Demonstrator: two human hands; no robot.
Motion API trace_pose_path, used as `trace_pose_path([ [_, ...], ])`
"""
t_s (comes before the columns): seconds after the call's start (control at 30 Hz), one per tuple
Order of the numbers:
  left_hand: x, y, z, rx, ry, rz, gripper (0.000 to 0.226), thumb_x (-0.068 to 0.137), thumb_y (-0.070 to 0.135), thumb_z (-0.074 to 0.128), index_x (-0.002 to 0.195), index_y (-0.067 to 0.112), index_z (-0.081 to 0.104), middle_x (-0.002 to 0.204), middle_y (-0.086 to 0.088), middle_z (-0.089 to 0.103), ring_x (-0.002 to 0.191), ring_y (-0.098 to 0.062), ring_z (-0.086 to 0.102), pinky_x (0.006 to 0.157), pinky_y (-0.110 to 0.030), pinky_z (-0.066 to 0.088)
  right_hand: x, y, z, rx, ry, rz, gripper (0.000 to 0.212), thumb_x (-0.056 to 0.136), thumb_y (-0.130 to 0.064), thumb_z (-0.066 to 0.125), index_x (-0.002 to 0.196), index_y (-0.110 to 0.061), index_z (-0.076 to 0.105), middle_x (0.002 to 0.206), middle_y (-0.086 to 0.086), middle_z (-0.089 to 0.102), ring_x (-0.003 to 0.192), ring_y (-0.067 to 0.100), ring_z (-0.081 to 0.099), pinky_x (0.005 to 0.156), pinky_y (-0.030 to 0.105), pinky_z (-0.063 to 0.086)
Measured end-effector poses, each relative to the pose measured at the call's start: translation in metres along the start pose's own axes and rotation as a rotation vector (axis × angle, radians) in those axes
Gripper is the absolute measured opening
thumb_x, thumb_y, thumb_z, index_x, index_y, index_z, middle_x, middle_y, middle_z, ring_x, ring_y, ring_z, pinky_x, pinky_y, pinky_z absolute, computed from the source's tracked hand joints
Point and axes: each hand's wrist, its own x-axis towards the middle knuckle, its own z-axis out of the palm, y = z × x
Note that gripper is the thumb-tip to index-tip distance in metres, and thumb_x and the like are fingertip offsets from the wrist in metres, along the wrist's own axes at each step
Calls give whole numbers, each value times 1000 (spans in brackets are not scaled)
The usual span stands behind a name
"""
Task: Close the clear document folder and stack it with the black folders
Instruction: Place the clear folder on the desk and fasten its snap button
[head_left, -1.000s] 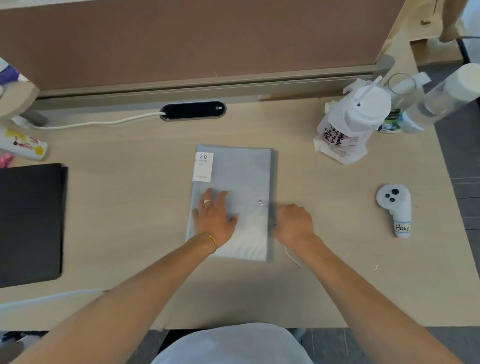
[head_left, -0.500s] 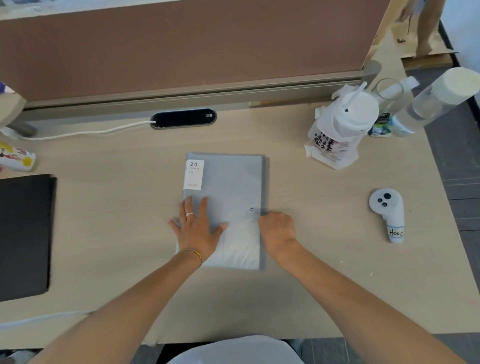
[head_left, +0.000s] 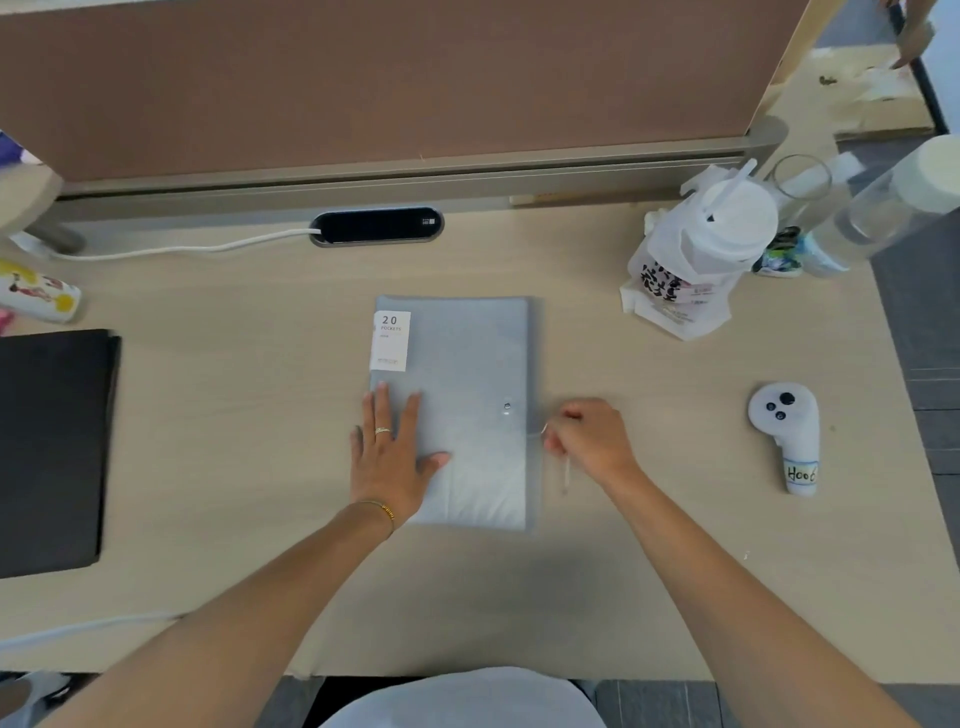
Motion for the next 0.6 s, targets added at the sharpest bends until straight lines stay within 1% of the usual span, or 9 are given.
trace_pose_path([
  [0.07, 1, -4, 4, 42, 8, 18, 83, 98, 63, 40, 162, 35, -5, 168, -7, -27, 156, -29, -22, 126, -53, 6, 8, 4, -2, 365, -79, 217, 31, 84, -3, 48, 55, -8, 58, 45, 8, 57, 41, 22, 57, 50, 30, 51],
  [0.13, 1, -8, 7, 65, 21, 34, 81, 98, 67, 30, 162, 33, -7, 168, -7, -25, 156, -29, -21, 126, -53, 6, 14, 9, -11, 433, -149, 297, 29, 93, -4, 45, 66, -10, 55, 44, 1, 38, 30, 11, 36, 35, 17, 28],
  [0.17, 1, -10, 8, 71, 32, 41, 81, 96, 69, 24, 162, 33, -7, 169, -6, -24, 156, -28, -19, 126, -53, 5, 18, 12, -18, 461, -190, 312, 29, 97, -9, 45, 70, -11, 54, 45, -3, 30, 30, 8, 24, 34, 16, 16],
  [0.2, 0, -12, 9, 81, 41, 49, 82, 93, 72, 17, 162, 33, -7, 169, -6, -23, 157, -28, -18, 126, -53, 6, 23, 16, -26, 525, -239, 334, 31, 101, -13, 43, 72, -11, 54, 45, -6, 25, 31, 7, 18, 34, 17, 10],
  [0.27, -1, -17, 13, 117, 40, 71, 85, 90, 72, 10, 162, 32, -9, 169, -5, -24, 156, -26, -19, 125, -55, 6, 31, 23, -42, 702, -330, 391, 33, 105, -17, 40, 75, -12, 54, 44, -8, 22, 30, 6, 16, 33, 18, 9],
  [0.33, -1, -22, 17, 153, 51, 95, 83, 92, 70, 12, 162, 30, -7, 169, -6, -21, 154, -24, -20, 124, -58, 10, 37, 28, -54, 792, -354, 414, 34, 106, -18, 37, 76, -11, 53, 43, -8, 21, 29, 6, 17, 31, 18, 11],
  [0.47, -4, -31, 17, 233, 68, 157, 76, 98, 65, 20, 163, 29, 8, 171, -16, -3, 157, -36, 1, 120, -66, 16, 43, 32, -60, 754, -225, 430, 35, 106, -20, 37, 78, -10, 55, 41, -8, 21, 28, 6, 15, 32, 17, 10],
  [0.53, -4, -35, 13, 299, 96, 247, 74, 98, 65, 25, 163, 32, 14, 171, -19, 1, 157, -40, 7, 119, -68, 16, 43, 29, -53, 584, -176, 397, 34, 104, -20, 40, 78, -8, 59, 42, -8, 20, 30, 6, 14, 35, 18, 8],
  [0.6, 3, -37, 6, 372, 108, 414, 79, 95, 67, 37, 162, 31, 18, 170, -20, 4, 157, -39, 8, 120, -68, 18, 40, 22, -43, 409, -174, 361, 31, 99, -14, 46, 75, -7, 63, 44, -8, 20, 33, 7, 13, 36, 19, 8],
])
